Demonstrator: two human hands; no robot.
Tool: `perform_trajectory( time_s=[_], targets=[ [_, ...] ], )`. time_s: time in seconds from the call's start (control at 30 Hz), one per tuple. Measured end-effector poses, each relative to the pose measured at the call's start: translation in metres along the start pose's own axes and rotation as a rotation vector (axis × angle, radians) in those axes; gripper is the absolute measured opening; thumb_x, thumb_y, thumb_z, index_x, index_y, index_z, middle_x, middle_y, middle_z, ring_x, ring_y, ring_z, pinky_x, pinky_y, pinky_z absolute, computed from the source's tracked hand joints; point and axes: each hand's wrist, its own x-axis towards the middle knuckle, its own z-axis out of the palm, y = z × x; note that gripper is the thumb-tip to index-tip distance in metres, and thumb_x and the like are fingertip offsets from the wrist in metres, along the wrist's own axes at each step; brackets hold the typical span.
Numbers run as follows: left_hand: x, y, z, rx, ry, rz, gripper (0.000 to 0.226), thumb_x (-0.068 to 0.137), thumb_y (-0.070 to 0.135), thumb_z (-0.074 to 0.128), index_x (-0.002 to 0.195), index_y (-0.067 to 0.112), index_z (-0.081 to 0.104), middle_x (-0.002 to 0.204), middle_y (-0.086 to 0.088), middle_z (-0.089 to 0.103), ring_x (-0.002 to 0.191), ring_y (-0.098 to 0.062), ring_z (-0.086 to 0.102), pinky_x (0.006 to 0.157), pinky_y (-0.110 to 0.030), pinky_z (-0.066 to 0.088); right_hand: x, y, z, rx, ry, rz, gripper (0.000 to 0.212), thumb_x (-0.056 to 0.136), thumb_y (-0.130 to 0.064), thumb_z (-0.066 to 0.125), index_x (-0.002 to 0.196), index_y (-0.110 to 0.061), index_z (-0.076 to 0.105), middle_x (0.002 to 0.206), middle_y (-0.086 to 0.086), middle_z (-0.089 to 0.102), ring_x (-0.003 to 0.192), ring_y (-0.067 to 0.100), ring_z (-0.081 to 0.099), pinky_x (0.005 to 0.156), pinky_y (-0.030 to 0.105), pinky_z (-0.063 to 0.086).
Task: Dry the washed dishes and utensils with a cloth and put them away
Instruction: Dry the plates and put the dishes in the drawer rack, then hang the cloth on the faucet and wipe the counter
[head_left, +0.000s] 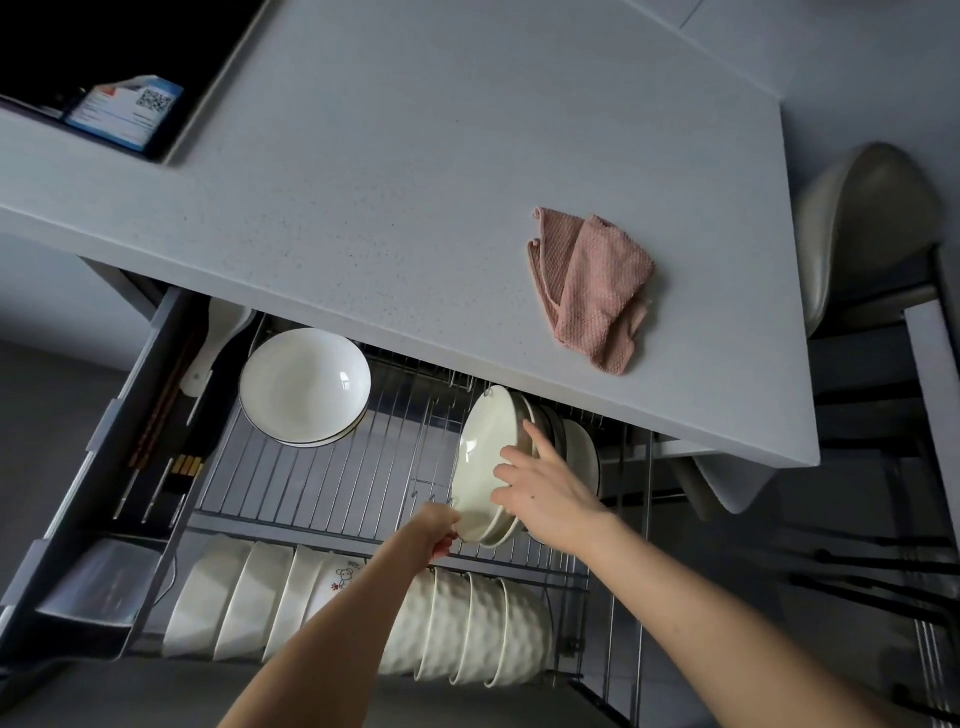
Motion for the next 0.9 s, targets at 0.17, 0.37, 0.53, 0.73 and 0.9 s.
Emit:
perform_trajectory(
  time_s=[0.17, 0.37, 0.53, 0.73, 0.9],
  targets=[
    [-0.029, 0.020, -0.014, -0.045, 0.054, 0.068, 0.023, 0.096, 0.006, 0.040, 0.074, 0.007, 0.049, 0.066, -0.006, 0.048, 0.052, -0.013, 0.038, 0.039, -0.017, 0.032, -0.023, -0.018, -0.021, 0.050, 0.252, 0.045, 0.040, 0.061, -0.005, 0.076, 0.100, -0.016, 0.072, 0.109, 0.005, 0.069, 0.107, 0.028, 0.061, 0.112, 0.055, 0.022],
    [-0.101, 0.051, -0.038, -0.003, 0.068, 0.184, 0.017, 0.097, 0.008, 0.042, 0.088, 0.008, 0.056, 0.077, -0.007, 0.057, 0.066, -0.016, 0.051, 0.060, -0.023, 0.043, -0.049, 0.006, -0.082, 0.149, 1.004, 0.480, 0.028, 0.089, -0.032, 0.058, 0.107, -0.015, 0.068, 0.107, 0.001, 0.069, 0.094, 0.024, 0.061, 0.086, 0.039, 0.044],
    [-0.178, 0.076, -0.057, 0.072, 0.112, 0.320, 0.014, 0.097, 0.009, 0.044, 0.096, 0.007, 0.058, 0.083, -0.008, 0.062, 0.070, -0.016, 0.054, 0.063, -0.023, 0.044, -0.024, 0.053, -0.110, 0.433, 0.553, 0.890, 0.066, 0.087, -0.053, 0.051, 0.142, -0.018, 0.039, 0.143, 0.019, 0.042, 0.119, 0.039, 0.049, 0.095, 0.045, 0.041],
    [-0.259, 0.102, -0.102, 0.040, 0.160, 0.537, 0.013, 0.095, 0.006, 0.048, 0.093, 0.010, 0.061, 0.074, -0.006, 0.061, 0.063, -0.015, 0.054, 0.056, -0.020, 0.043, 0.003, 0.053, -0.131, 0.538, 0.558, 0.938, 0.029, 0.093, -0.014, 0.051, 0.120, -0.005, 0.058, 0.118, 0.025, 0.060, 0.105, 0.040, 0.057, 0.078, 0.037, 0.045],
    [-0.304, 0.107, -0.174, 0.203, 0.314, 0.747, 0.021, 0.086, 0.016, 0.061, 0.107, 0.014, 0.064, 0.091, -0.005, 0.068, 0.077, -0.017, 0.061, 0.077, -0.031, 0.050, 0.017, 0.000, -0.205, 0.971, 0.788, 0.796, 0.011, 0.090, -0.009, 0.057, 0.091, -0.007, 0.067, 0.080, 0.009, 0.067, 0.072, 0.027, 0.061, 0.052, 0.024, 0.033]
  ],
)
